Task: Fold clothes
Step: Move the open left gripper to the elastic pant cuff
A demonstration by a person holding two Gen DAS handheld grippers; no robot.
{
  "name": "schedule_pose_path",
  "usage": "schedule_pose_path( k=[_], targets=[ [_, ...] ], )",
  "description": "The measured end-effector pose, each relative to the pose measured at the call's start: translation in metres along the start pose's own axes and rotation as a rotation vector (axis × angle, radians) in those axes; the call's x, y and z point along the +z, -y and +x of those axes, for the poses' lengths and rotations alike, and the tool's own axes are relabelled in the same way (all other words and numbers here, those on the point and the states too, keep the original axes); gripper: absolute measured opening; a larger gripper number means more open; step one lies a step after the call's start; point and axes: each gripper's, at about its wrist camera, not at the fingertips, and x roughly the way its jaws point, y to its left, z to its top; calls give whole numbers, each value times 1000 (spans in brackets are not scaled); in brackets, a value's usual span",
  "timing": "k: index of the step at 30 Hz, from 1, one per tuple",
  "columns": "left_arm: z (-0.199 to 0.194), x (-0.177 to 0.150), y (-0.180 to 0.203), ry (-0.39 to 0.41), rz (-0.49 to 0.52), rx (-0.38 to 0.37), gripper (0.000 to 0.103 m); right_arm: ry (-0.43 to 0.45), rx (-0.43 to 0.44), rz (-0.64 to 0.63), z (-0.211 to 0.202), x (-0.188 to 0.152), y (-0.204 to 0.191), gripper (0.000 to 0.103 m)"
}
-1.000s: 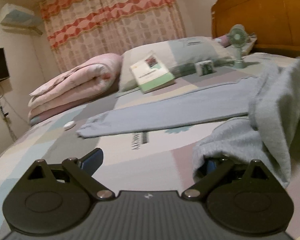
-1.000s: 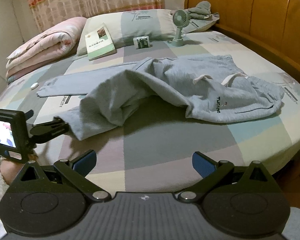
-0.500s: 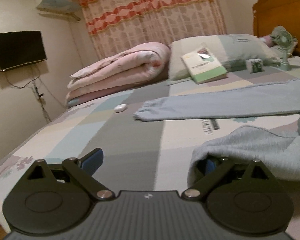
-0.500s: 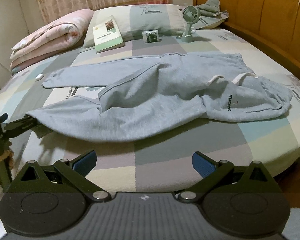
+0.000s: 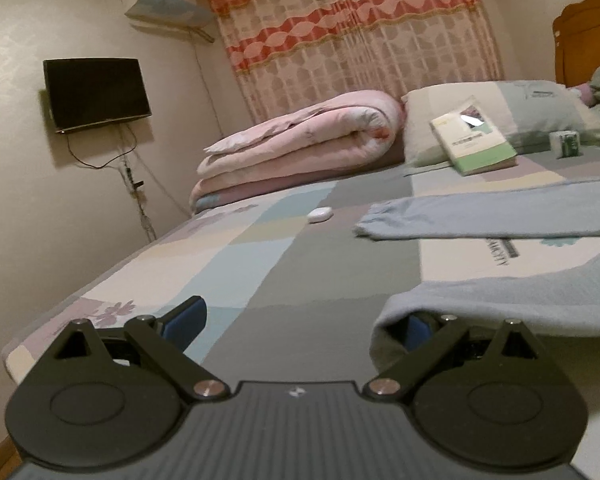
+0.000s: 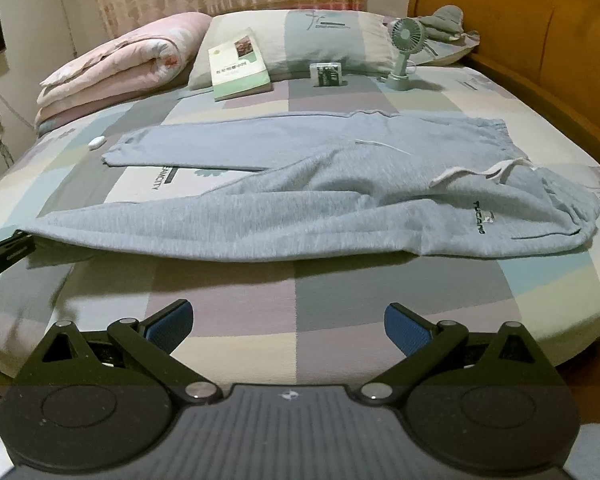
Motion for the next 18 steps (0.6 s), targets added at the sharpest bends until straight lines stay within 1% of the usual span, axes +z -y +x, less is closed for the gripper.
schedule_pose_path(
  k=[3, 4, 8, 10, 12, 14, 15, 16, 18],
  targets=[
    [0, -4, -7, -1, 10, 6, 97, 0, 3, -4, 0, 1, -1, 103],
    [0, -5, -9, 3, 12, -3, 97, -1, 3, -4, 1, 2, -1, 103],
    [-4, -7, -9, 25, 42, -4, 97, -10, 5, -9, 4, 3, -2, 103],
    [-4, -8, -9, 31, 59, -17, 97, -12, 8, -10, 5, 4, -2, 103],
    [-1, -11, -10, 14, 81, -60, 97, -15, 11, -11, 6, 4, -2, 103],
    [0, -16, -11, -13, 109, -133, 97, -18, 11, -10, 7, 4, -1, 103],
    [1, -19, -10, -31, 139, -172, 97, -20, 12, -9, 8, 4, -1, 103],
    [1, -23, -8, -45, 177, -196, 97, -22, 14, -8, 9, 4, -1, 103],
    [0, -33, -3, -42, 249, -190, 97, -26, 17, -9, 11, 4, -3, 103]
  ],
)
